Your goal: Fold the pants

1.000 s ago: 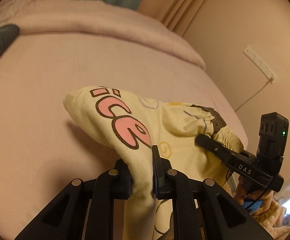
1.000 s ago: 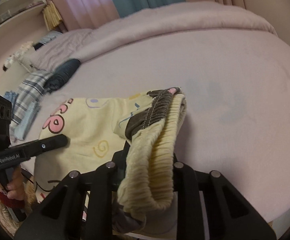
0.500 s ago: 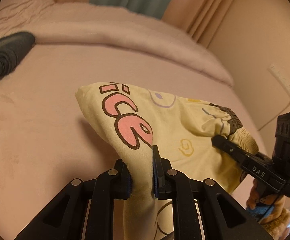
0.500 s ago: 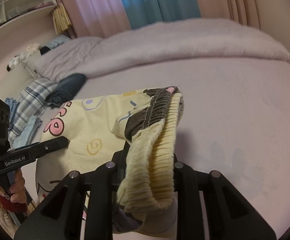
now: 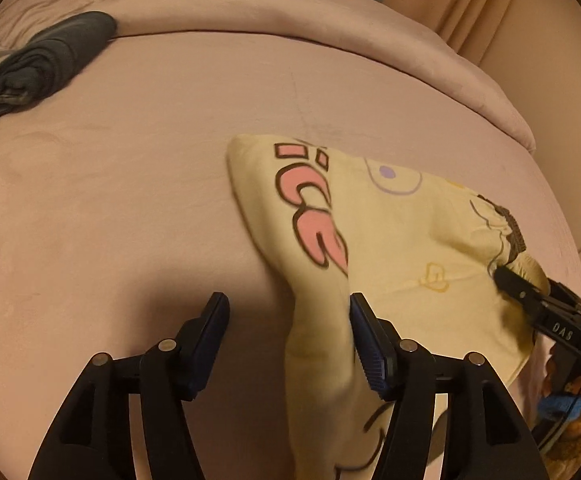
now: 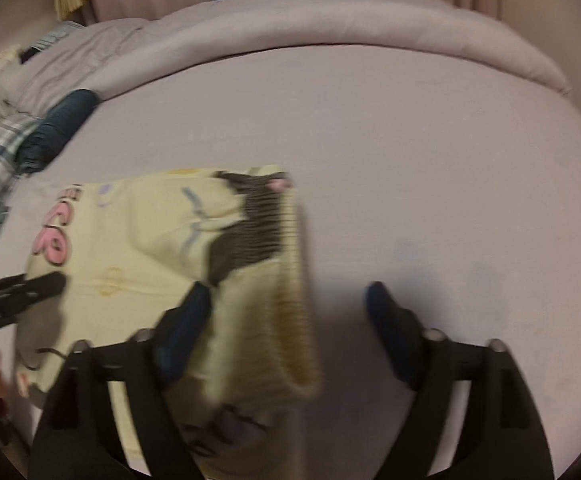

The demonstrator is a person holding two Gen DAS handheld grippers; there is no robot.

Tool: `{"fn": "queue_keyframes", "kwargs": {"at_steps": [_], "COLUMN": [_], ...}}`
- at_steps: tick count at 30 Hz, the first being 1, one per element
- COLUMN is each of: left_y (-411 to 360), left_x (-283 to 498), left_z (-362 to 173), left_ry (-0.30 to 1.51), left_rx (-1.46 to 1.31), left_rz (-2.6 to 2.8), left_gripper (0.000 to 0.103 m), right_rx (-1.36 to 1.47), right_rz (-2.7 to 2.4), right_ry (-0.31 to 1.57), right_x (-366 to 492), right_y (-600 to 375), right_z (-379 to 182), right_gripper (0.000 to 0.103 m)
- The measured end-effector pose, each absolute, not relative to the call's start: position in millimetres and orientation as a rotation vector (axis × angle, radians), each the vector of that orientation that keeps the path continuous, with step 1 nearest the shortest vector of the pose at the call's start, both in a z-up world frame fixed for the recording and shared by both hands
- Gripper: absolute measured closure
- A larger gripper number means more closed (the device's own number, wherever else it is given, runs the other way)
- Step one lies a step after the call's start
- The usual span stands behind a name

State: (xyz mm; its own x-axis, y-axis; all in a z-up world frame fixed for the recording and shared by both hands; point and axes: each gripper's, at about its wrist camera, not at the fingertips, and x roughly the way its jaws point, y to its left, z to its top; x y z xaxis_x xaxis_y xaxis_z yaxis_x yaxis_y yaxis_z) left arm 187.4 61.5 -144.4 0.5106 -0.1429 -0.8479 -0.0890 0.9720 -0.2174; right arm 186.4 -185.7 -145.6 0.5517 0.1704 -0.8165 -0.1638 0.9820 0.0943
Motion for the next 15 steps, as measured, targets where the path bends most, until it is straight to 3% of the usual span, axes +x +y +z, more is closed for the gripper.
{"fn": "queue_keyframes", "kwargs": {"at_steps": [5, 11, 13, 15], "left_y": [53, 37, 28, 17], "left_x": [160, 115, 107, 94], "left_z": [-127, -79, -59, -44], "left_ry": [1.031, 0.914, 0.86, 0.795], "left_rx": [-0.162, -0.093, -0.106, -0.105], "left_rz": [0.044, 0.073, 0.057, 0.046], "left_gripper": [0.041, 0.039, 0.024, 0.018], "right_rx": [0.021, -0.053, -0.051, -0.006], "right_rz": [0.147, 0.119, 0.112, 0.131], "right_ry": [0.964, 0.786, 0.744, 0.721], "right_x": [163, 107, 90, 74], "right_y": [-201, -204, -202, -200], "right_z": [-127, -63, -44, -25], "right_gripper": [0.018, 0.018, 0.018, 0.017]}}
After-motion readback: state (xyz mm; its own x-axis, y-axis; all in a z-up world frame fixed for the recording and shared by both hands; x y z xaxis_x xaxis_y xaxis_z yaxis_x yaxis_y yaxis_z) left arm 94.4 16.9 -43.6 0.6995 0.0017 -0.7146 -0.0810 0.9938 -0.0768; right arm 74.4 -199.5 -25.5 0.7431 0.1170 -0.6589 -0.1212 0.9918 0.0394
